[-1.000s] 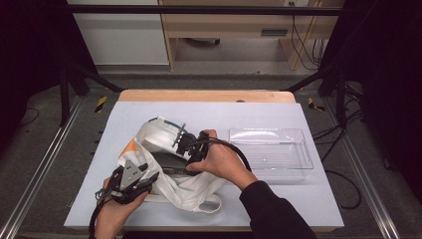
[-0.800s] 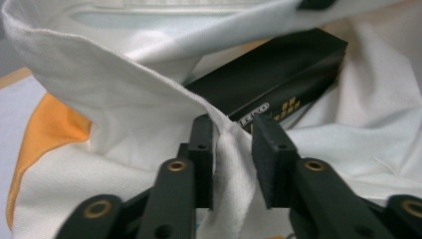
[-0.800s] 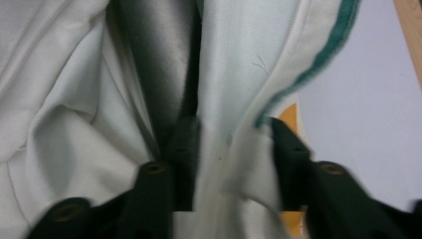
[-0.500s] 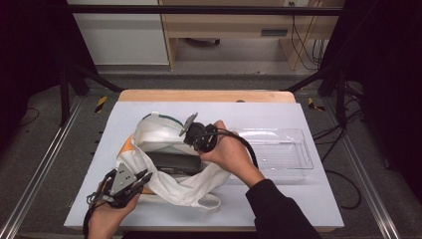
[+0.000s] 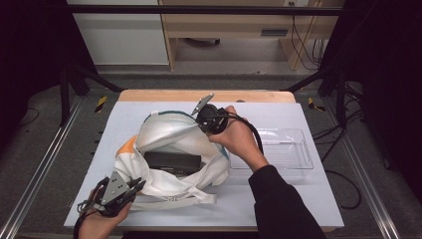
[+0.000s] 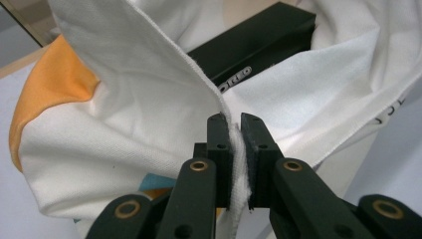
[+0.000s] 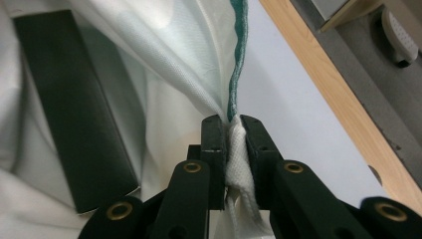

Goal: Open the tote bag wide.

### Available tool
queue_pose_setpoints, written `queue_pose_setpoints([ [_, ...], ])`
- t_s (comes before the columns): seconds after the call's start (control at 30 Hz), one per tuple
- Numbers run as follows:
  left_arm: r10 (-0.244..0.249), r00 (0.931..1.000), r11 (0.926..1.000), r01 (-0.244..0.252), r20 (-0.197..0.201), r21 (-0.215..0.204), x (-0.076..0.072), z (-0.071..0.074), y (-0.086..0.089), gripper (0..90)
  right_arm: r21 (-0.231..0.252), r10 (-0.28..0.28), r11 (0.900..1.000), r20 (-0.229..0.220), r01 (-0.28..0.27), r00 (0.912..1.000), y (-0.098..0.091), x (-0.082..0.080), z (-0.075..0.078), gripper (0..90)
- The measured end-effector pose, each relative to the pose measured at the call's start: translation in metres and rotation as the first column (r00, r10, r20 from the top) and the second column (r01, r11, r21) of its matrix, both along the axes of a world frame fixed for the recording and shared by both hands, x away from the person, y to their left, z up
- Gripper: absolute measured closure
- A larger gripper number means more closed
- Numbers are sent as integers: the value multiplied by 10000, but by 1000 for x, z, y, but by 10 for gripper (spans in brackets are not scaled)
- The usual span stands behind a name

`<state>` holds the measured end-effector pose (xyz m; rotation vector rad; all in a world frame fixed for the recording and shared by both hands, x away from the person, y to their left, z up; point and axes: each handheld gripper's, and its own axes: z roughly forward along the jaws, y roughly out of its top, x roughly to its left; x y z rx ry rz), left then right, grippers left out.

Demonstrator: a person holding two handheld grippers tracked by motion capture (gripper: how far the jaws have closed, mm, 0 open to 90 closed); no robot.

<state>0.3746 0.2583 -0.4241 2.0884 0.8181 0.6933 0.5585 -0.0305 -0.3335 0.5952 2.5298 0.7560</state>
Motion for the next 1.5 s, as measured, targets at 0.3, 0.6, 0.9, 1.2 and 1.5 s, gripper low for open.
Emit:
queue_pose_setpoints([
  [0.3,-94,9985,9990,117,-537,432,2,-11,1,842,-485,-577,9973,-713,543,9958,-4,25,-35,821],
  [0.6,-203,9963,9966,268,-831,775,-5,-18,6,844,-361,-1202,9924,-669,1180,9905,-16,35,-38,821],
  [0.9,-192,9979,9973,235,-612,703,-4,-22,4,830,-887,-1644,9835,-756,1576,9835,-10,38,-53,582],
  [1.2,3,9999,9999,-2,-130,119,-3,-22,5,663,375,-936,9950,133,931,9955,-18,-7,-13,378],
  [1.5,211,9997,9998,-210,154,-32,-3,-22,4,561,1079,-171,9941,276,141,9995,-18,-63,-15,417],
])
